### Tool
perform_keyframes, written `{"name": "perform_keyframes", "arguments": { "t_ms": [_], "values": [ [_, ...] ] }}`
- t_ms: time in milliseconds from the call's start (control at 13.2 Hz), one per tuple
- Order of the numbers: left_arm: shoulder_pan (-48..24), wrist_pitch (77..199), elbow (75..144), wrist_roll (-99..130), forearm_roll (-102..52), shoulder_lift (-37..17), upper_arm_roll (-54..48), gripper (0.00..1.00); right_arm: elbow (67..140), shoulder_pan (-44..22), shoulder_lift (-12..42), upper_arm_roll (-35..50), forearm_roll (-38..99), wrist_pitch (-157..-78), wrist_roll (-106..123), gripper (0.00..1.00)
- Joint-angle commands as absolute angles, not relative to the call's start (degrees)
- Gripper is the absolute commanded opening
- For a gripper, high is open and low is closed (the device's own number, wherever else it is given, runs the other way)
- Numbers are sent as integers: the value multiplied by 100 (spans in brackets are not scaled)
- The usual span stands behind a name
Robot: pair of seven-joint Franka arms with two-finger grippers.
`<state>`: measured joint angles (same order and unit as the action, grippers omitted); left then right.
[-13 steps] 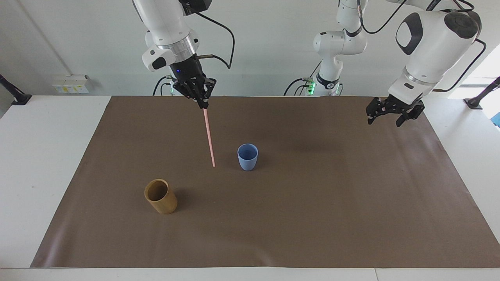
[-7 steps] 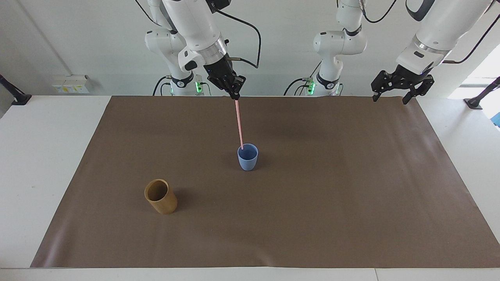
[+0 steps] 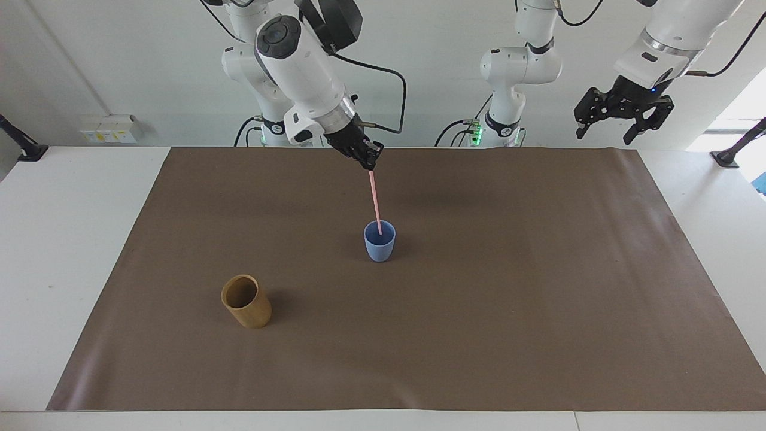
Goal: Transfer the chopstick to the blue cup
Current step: 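Carry the pink stick over the blue cup while the left gripper withdraws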
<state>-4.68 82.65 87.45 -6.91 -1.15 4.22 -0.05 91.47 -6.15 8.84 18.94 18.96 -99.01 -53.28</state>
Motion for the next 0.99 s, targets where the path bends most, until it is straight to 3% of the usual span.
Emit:
{"name": "perform_keyframes", "arguments": {
  "t_ms": [0, 228, 304, 380, 608, 912],
  "values": [
    [-431, 8244, 8851, -678, -105, 527, -9, 100, 9438, -598, 896, 1916, 1723, -10221, -5344, 0],
    [-431, 8244, 8859, -589, -105, 527, -9, 100, 9431, -589, 896, 1916, 1635, -10195, -5274, 28],
    [-431, 8244, 8868, -606, -105, 527, -9, 100, 9413, -606, 896, 1916, 1626, -10221, -5265, 56],
    [-431, 8235, 8868, -598, -105, 527, -9, 100, 9352, -606, 905, 1916, 1626, -10204, -5265, 76],
    [-492, 8218, 8824, -624, -105, 519, -9, 100, 9203, -536, 879, 1907, 1617, -10231, -5073, 100],
    [-422, 8165, 8833, -624, -105, 527, 9, 100, 9237, -89, 318, 1846, 1091, -10169, -4054, 100]
  ]
}}
